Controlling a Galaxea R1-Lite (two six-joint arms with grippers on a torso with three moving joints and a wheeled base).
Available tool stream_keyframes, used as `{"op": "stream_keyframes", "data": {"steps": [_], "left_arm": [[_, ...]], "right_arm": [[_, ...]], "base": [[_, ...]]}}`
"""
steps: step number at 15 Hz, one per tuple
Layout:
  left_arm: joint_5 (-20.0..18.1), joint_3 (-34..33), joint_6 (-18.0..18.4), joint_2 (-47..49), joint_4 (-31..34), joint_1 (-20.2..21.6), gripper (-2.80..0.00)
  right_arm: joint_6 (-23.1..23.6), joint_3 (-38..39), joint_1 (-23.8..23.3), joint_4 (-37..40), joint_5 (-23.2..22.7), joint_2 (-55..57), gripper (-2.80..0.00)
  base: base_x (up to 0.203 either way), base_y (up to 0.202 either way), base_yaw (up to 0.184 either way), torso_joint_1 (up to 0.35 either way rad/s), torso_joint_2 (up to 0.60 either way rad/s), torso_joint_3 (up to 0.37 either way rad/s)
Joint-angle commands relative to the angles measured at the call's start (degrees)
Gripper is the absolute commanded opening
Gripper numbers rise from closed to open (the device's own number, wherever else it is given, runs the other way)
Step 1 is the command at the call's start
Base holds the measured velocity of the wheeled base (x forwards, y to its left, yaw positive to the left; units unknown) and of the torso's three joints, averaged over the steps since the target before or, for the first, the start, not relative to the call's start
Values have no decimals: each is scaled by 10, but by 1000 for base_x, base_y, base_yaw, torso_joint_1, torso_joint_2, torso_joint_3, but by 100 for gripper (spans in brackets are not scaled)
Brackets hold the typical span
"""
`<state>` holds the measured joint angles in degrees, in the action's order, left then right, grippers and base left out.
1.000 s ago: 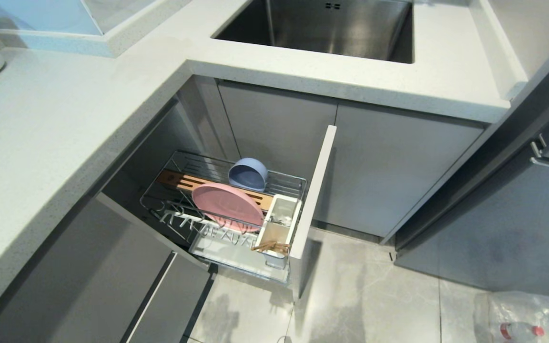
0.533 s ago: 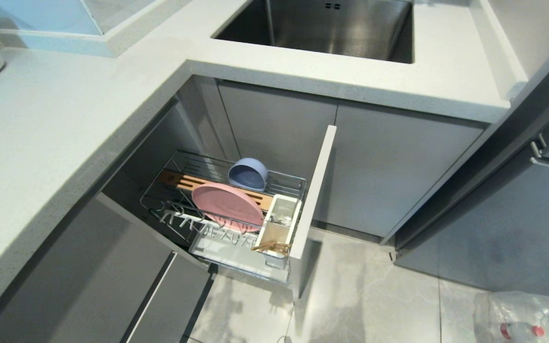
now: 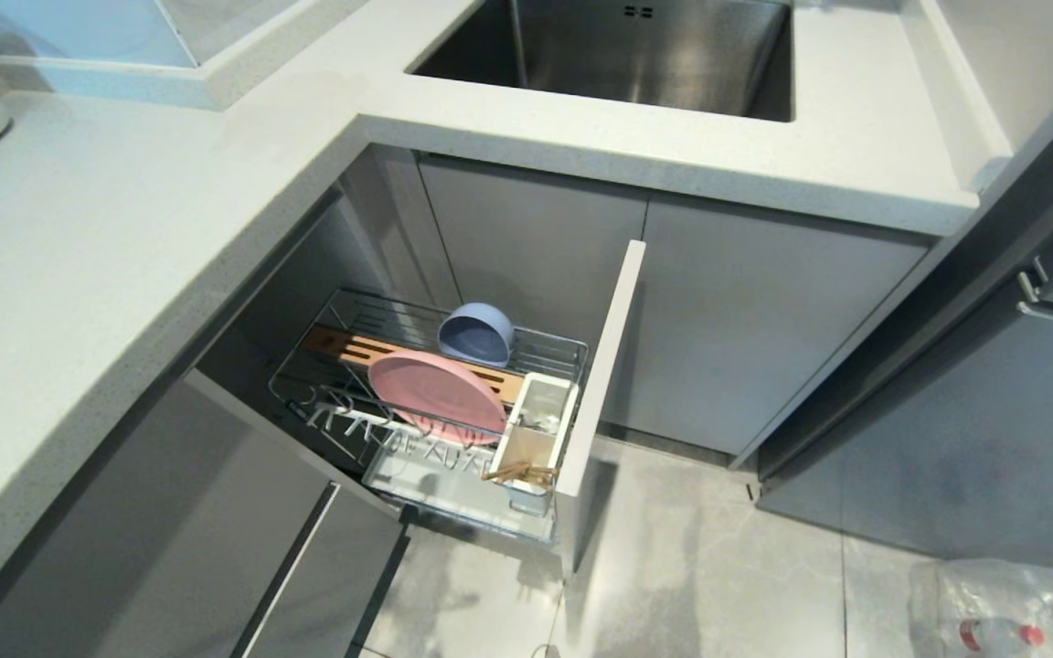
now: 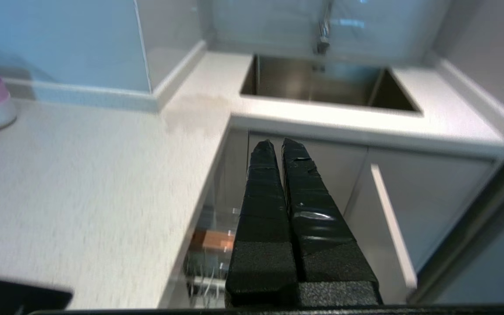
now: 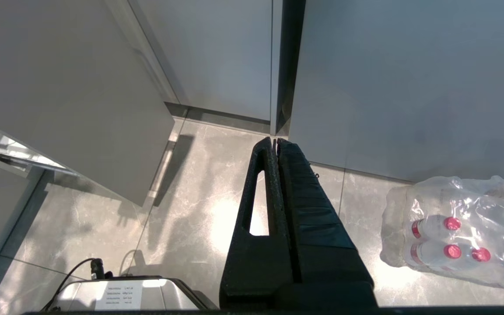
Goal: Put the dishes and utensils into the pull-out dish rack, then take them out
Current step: Take the plate out of the cupboard
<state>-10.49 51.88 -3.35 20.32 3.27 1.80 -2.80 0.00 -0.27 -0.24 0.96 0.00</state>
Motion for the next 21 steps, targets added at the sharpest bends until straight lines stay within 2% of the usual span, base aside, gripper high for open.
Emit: {"op": "stream_keyframes", "data": {"steps": [1,3,4,6,7,8,11,12,13,14,15,17,19,21], "left_arm": [[-1,67,-30,116,-11,20,-280],[9,146,-103,202,-33,44,-280],[27,182,-139,243,-38,50,-280],[90,242,-206,315,-42,49,-280],[134,262,-228,340,-43,30,-280],[177,270,-237,356,-42,-9,-280],[331,283,-259,398,-36,-212,-280],[394,285,-273,415,-35,-285,-280],[445,286,-294,433,-33,-337,-280],[482,282,-331,455,-32,-371,-280],[505,261,-372,474,-31,-386,-280],[536,224,-423,500,-30,-411,-280],[581,209,-456,523,-30,-442,-280],[596,196,-477,543,-29,-463,-280]], "right_arm": [[0,0,0,0,0,1,-280],[0,0,0,0,0,1,-280],[0,0,0,0,0,1,-280],[0,0,0,0,0,1,-280],[0,0,0,0,0,1,-280],[0,0,0,0,0,1,-280],[0,0,0,0,0,1,-280],[0,0,0,0,0,1,-280],[0,0,0,0,0,1,-280],[0,0,0,0,0,1,-280],[0,0,0,0,0,1,-280],[0,0,0,0,0,1,-280],[0,0,0,0,0,1,-280],[0,0,0,0,0,1,-280]], "base": [[0,0,0,0,0,0],[0,0,0,0,0,0],[0,0,0,0,0,0],[0,0,0,0,0,0],[0,0,0,0,0,0],[0,0,0,0,0,0],[0,0,0,0,0,0],[0,0,0,0,0,0],[0,0,0,0,0,0],[0,0,0,0,0,0],[0,0,0,0,0,0],[0,0,0,0,0,0],[0,0,0,0,0,0],[0,0,0,0,0,0]]}}
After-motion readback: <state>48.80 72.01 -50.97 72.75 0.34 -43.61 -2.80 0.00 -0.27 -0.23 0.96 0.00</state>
